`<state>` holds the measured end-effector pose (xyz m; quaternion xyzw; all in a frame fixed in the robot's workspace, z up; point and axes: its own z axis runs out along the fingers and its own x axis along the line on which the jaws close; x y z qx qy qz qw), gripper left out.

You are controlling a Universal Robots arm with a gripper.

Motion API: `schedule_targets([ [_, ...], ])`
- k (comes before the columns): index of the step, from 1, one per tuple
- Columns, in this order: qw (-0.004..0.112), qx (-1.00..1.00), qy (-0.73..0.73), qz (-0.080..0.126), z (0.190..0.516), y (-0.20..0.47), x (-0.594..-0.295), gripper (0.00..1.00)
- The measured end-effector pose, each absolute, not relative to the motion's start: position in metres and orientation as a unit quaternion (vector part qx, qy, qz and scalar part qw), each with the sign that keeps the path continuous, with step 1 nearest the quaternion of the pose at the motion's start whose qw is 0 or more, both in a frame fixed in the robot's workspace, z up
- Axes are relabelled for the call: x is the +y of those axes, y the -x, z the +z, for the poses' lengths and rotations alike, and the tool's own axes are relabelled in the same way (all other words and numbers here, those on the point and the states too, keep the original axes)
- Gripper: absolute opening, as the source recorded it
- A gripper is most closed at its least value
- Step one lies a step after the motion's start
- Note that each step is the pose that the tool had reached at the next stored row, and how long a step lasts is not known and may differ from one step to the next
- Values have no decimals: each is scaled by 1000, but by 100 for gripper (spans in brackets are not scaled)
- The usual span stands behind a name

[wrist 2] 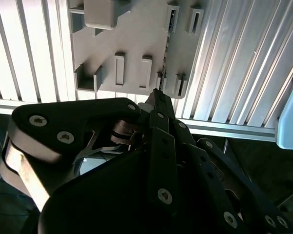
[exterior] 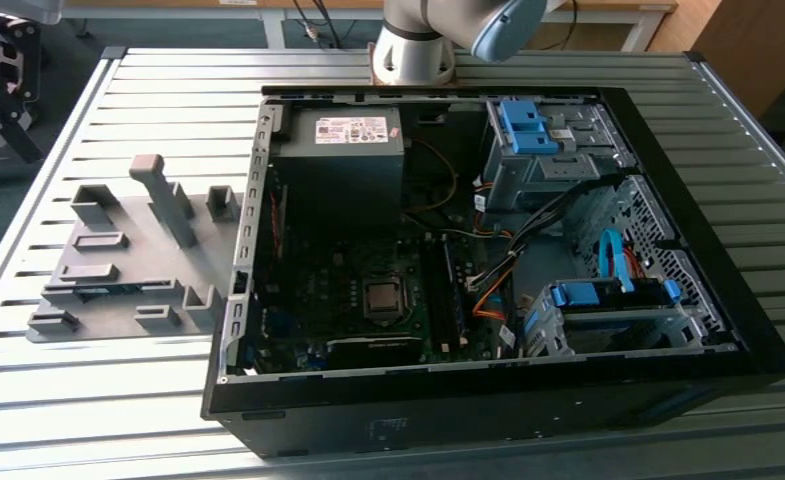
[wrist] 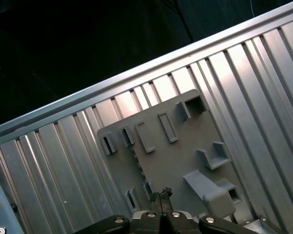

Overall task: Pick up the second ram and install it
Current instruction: 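Pick up the second ram and move it above second insertion slot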

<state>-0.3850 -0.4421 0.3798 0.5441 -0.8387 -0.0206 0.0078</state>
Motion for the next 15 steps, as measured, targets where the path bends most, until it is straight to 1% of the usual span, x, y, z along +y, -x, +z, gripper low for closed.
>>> schedule_targets([
  [15, 8, -812, -583, -20, 380, 385, -442, 11],
])
